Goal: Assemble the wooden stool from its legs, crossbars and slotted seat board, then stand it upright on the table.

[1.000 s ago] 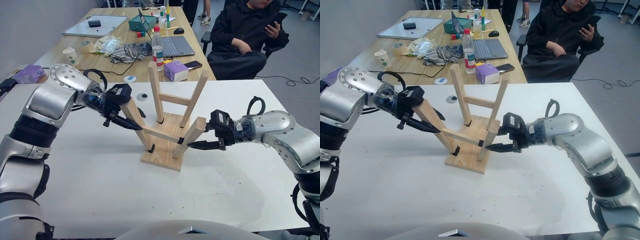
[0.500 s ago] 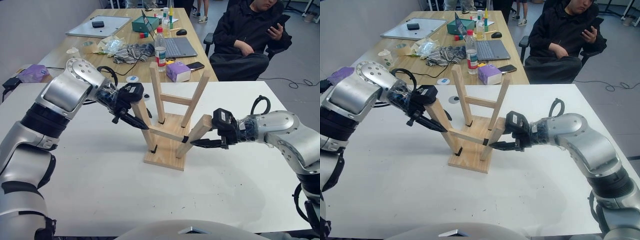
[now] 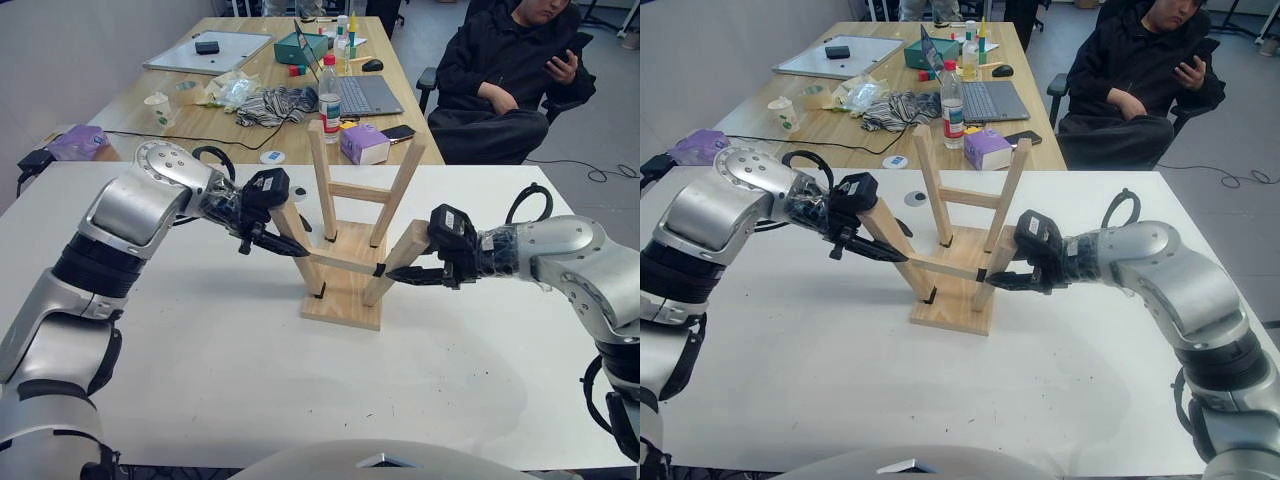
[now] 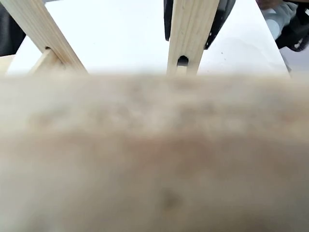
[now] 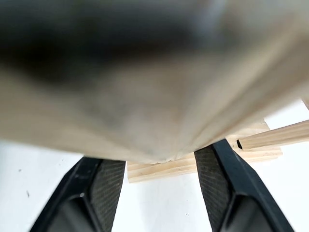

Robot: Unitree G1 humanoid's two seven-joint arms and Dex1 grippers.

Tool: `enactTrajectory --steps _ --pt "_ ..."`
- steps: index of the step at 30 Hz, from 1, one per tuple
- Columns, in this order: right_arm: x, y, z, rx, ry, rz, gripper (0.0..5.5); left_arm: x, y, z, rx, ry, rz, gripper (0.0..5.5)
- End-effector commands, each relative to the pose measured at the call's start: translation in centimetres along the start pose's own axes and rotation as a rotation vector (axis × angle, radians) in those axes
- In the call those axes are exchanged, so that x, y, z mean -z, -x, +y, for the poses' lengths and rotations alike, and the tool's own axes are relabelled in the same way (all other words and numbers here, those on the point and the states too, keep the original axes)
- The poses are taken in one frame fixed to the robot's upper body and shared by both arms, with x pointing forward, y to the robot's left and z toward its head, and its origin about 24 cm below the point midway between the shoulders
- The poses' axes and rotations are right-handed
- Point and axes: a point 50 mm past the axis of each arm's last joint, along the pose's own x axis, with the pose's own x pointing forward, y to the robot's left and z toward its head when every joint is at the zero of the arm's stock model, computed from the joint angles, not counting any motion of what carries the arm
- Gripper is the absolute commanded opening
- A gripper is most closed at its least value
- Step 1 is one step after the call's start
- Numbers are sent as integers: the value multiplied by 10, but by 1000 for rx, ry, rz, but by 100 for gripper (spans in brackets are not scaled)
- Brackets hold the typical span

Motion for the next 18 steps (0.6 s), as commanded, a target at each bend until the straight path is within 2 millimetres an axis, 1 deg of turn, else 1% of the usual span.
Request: enactTrajectory --steps 1,2,3,5,6,7,8,9,13,15,18 --pt "-54 -57 40 -226 3 -323 285 78 -189 -94 169 470 26 204" --pt "-55 -58 40 -218 -1 -326 306 78 -188 -92 156 460 16 204" --pt "-55 -58 40 -212 -5 -329 327 77 -186 -90 138 451 9 241" --pt "-55 -59 40 -203 -13 -334 379 78 -183 -86 88 447 -1 285" --pt "-55 -59 40 -201 -16 -335 397 77 -180 -83 64 457 -14 289" --pt "-55 -59 40 -201 -20 -332 426 73 -173 -77 31 468 -50 289" --pt "-53 -59 40 -202 -24 -323 451 67 -162 -69 -9 467 -94 289" --pt "-52 -59 40 -202 -26 -315 451 62 -149 -63 -42 457 -129 289" --pt "-50 -56 38 -195 -48 -317 451 44 -84 -42 -220 399 -258 289" --pt "-51 -56 36 -187 -62 -329 451 35 -62 -33 -300 388 -330 289" --pt "-53 -56 31 -158 -85 -350 451 12 -32 -20 -421 374 -528 289"
